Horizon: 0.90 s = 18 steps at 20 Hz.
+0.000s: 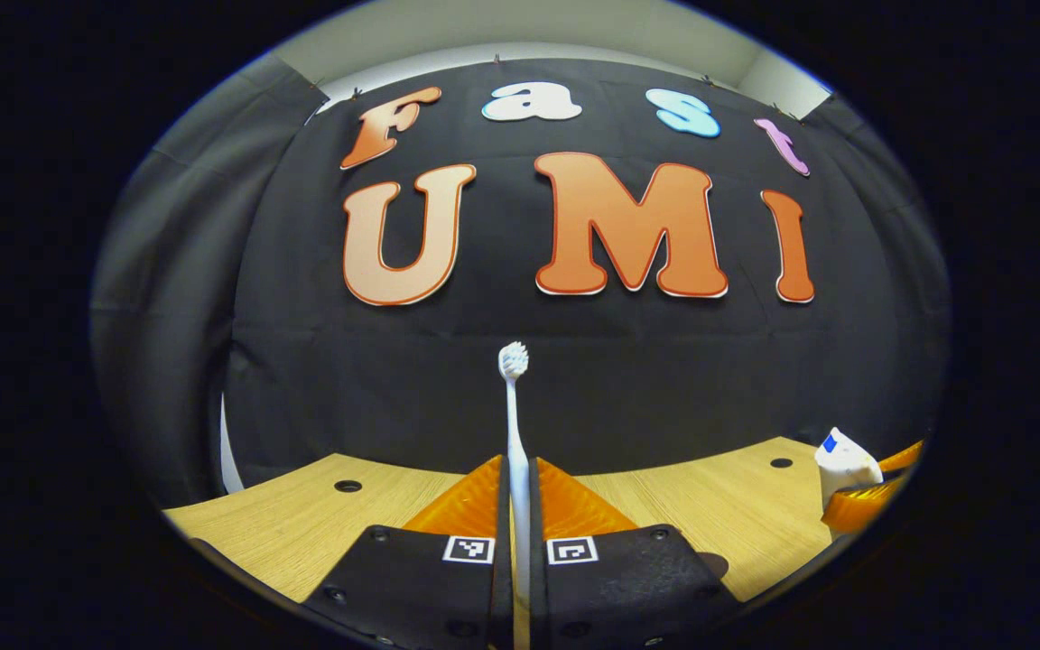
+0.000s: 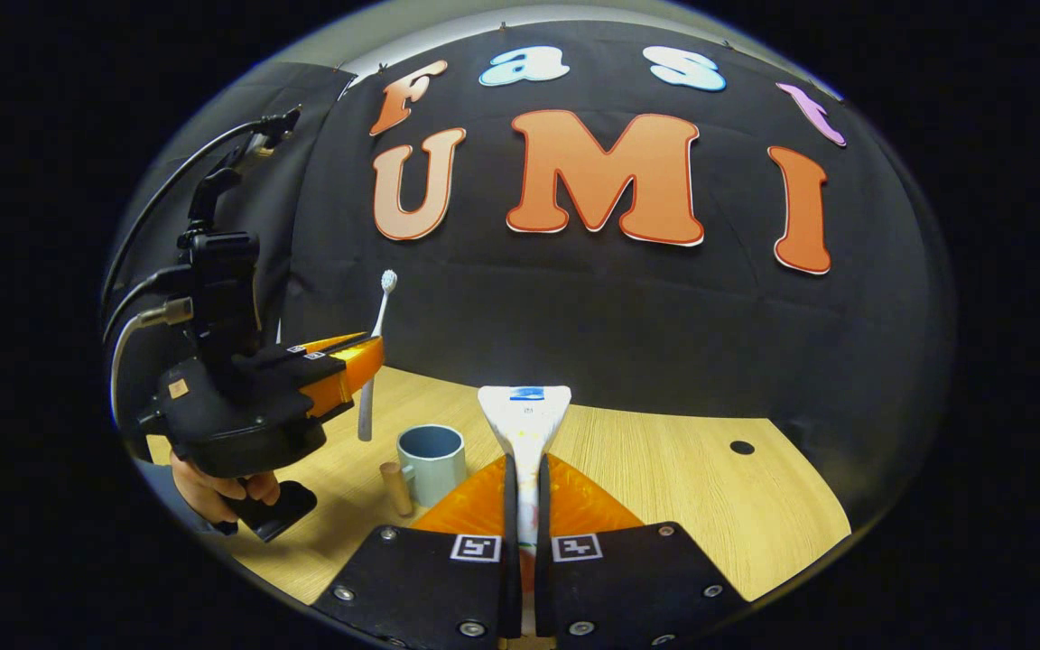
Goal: Put the toothbrush and toothpaste on the desktop into the cup, then pick up the cup and place it on the coaster on the desktop.
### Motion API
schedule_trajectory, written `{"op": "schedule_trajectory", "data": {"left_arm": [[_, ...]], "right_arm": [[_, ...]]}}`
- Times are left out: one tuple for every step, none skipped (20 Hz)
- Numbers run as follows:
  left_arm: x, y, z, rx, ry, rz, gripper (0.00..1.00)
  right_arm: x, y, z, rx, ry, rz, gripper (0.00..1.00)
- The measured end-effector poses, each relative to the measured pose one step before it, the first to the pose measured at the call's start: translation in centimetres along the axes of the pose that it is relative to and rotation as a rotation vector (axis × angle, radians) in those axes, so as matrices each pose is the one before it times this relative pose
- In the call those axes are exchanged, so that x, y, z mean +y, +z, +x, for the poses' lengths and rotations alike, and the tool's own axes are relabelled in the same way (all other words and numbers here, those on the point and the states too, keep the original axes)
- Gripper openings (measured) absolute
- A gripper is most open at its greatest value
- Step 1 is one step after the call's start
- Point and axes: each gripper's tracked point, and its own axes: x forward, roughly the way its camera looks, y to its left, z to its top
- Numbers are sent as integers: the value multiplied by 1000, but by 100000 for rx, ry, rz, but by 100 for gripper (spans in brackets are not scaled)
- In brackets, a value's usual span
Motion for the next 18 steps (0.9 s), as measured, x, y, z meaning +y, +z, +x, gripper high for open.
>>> {"op": "schedule_trajectory", "data": {"left_arm": [[-204,239,615,-1654,-19,-1499,6],[60,-122,595,-1102,-53,-856,7],[-90,87,611,-1471,-275,-633,7],[-347,-69,696,-527,-577,-74,7],[-234,-112,467,-828,-737,-299,7],[-194,-423,392,-66,-738,-363,7],[-283,-409,511,606,-961,-412,7],[-148,-734,420,881,-569,-466,7],[-53,-524,502,1062,-752,-401,7],[-163,-859,286,1049,-167,-1,7],[-149,-680,243,1329,-678,259,7],[-250,-642,137,1527,-852,-197,7],[-260,-593,119,1614,-1252,-430,7],[-188,-552,319,1194,-647,-165,7],[18,-621,239,1294,-320,-82,7],[22,-742,256,1740,-66,-285,7],[-68,-817,90,2165,-357,-506,7],[121,-865,74,1839,-13,-307,7]], "right_arm": [[-96,-355,-182,-736,58,311,6],[-258,171,323,-852,-471,-48,6],[-322,342,383,-1034,-754,-301,6],[-304,125,359,-764,-613,-208,6],[-97,-63,458,217,149,390,6],[-78,-443,297,800,-123,1141,6],[19,-179,375,318,-63,818,6],[130,-139,419,-139,-56,325,6],[102,86,398,-445,-242,-58,6],[89,-2,332,-689,-30,155,6],[121,204,274,-532,311,709,6],[80,24,145,-283,350,899,6],[-16,293,291,-712,-223,910,6],[-88,320,233,-981,-303,736,6],[12,322,168,-950,-9,481,6],[13,241,110,-763,121,133,6],[-40,198,28,-562,203,-437,6],[-35,219,283,-340,-178,-617,6]]}}
